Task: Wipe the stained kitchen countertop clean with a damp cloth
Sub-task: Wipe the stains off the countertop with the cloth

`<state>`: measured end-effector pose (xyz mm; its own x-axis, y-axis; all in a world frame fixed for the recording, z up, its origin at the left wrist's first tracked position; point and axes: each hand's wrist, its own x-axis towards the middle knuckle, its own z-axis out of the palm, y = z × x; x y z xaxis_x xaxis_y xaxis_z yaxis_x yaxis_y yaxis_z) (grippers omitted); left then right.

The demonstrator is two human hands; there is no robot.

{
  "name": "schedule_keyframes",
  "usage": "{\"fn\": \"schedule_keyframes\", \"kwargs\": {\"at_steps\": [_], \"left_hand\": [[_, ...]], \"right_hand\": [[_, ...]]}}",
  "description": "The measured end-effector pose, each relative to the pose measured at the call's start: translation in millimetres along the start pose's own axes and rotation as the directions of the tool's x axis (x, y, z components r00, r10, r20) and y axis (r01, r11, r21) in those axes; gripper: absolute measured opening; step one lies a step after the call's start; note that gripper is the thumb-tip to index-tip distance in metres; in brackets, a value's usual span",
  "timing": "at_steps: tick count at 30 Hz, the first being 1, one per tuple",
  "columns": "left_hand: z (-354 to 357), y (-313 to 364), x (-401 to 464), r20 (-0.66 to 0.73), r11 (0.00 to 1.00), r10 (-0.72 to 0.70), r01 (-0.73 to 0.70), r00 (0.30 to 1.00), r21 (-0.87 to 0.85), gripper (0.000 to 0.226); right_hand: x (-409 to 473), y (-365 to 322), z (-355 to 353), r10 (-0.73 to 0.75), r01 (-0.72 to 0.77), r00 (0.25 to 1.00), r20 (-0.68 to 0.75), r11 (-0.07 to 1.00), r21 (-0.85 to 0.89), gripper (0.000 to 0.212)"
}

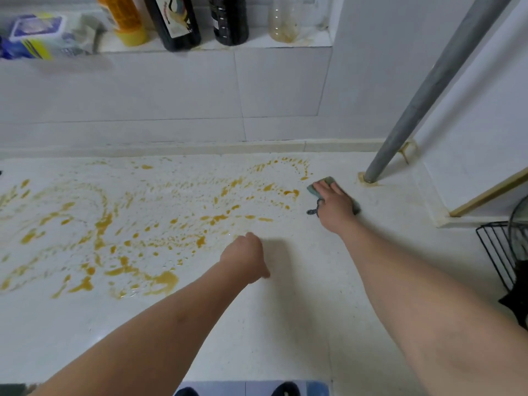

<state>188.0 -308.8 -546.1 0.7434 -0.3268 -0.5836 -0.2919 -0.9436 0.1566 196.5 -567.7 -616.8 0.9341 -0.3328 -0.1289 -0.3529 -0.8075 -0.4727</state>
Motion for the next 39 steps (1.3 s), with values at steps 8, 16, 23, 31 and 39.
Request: {"fn": "schedule_keyframes", "kwargs": {"at_steps": [8, 16, 23, 31, 39], "left_hand": [[18.8, -11.6, 1.0, -0.016, 0.995, 0.098, -0.098, 0.995, -0.036, 0.094], [24.6, -12.0, -6.4, -0.031, 0.985, 0.170, -0.169, 0.985, 0.025, 0.095], [25.8, -10.7, -7.8, -0.045, 0.990, 0.143, -0.143, 0.989, 0.004, 0.086], [31.9, -15.5, -5.3, -0.075, 0.986, 0.159, -0.161, 0.984, -0.034, 0.076], [41.4, -13.6, -23.0, -0.207, 0.984, 0.179, -0.179, 0.962, 0.023, 0.087]], "right_hand": [[17.0, -47.1, 34.9, -0.003, -0.001, 0.999, 0.044, 0.997, 0.083, 0.061], [-69.9, -85.6, 70.0, -0.266, 0.232, 0.952, 0.153, 0.950, 0.208, 0.059], [-90.6, 1.1, 20.6, -0.222, 0.206, 0.967, 0.123, 0.969, 0.133, 0.054], [-76.2, 50.0, -6.2, 0.169, -0.180, 0.969, -0.180, 0.983, -0.045, 0.047], [-121.1, -104.0, 72.3, -0.078, 0.049, 0.992, 0.100, 0.964, 0.260, 0.048]]}}
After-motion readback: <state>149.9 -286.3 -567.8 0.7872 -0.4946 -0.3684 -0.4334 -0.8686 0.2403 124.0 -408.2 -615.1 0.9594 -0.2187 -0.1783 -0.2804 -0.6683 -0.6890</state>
